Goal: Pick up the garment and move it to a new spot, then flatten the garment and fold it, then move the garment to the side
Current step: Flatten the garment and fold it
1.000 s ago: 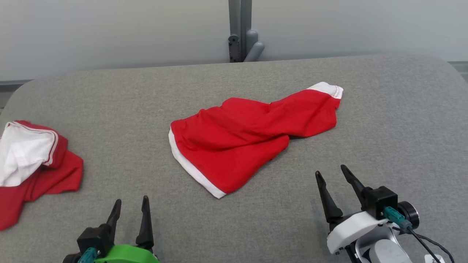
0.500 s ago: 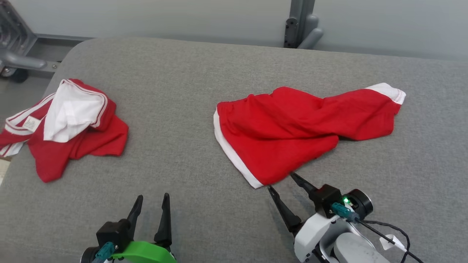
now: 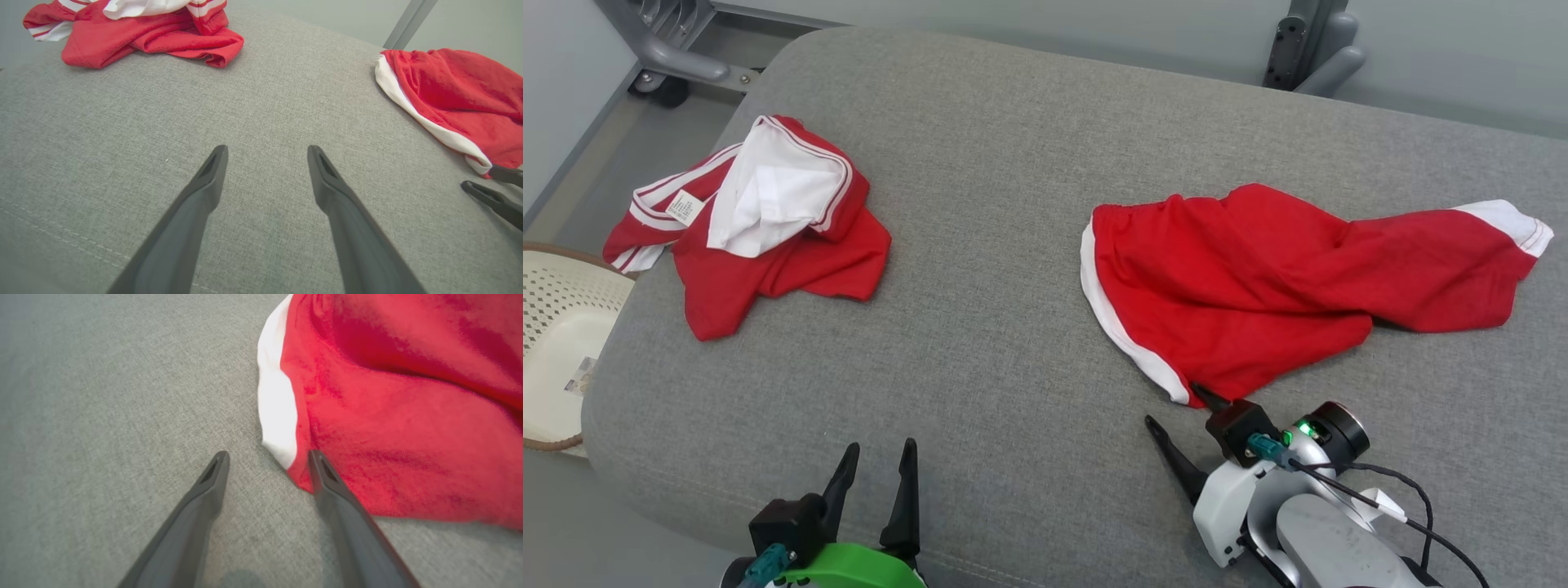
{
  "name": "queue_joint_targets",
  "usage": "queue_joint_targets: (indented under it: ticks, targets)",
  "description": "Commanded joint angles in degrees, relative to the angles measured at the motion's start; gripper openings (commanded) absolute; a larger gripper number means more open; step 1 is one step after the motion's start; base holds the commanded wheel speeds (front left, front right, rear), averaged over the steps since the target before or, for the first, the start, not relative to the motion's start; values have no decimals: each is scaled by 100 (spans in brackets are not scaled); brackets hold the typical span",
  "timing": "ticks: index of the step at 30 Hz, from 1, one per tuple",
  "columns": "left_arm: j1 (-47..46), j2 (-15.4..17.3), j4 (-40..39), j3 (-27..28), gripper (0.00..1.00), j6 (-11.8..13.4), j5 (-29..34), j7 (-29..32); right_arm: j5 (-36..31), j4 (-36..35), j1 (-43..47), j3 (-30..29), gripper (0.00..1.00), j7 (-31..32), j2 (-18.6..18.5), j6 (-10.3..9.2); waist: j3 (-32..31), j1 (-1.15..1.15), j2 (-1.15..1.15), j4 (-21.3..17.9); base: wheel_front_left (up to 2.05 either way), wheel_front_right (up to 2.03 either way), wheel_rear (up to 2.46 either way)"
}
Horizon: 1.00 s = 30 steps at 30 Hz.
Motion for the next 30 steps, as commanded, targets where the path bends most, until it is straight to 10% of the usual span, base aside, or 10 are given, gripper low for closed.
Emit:
queue_joint_targets:
  ticks: [1, 3, 5, 6, 30]
  targets:
    - [-76, 11, 8, 12, 100, 22, -33, -3, -86, 226, -42, -10, 100, 39, 7, -7, 77, 0, 0, 63, 0, 0, 0]
    - [-91, 11, 13, 10, 100, 15, -32, -3, -109, 338, -50, -21, 92, 47, 17, -7, 88, 0, 0, 61, 0, 0, 0]
    - [-119, 10, 8, -5, 100, 18, -30, -3, -86, 378, -113, -34, 16, 57, 71, -8, 107, 0, 0, 42, 0, 0, 0]
    - [-126, 11, 9, -4, 100, 22, -26, -3, -61, 340, -135, -43, 0, 56, 82, -7, 105, 0, 0, 16, 0, 0, 0]
    - [178, 12, 171, -236, 100, -85, -70, -3, 722, -2750, 165, -979, 0, 16, -961, -8, -408, 0, 0, -803, 0, 0, 0]
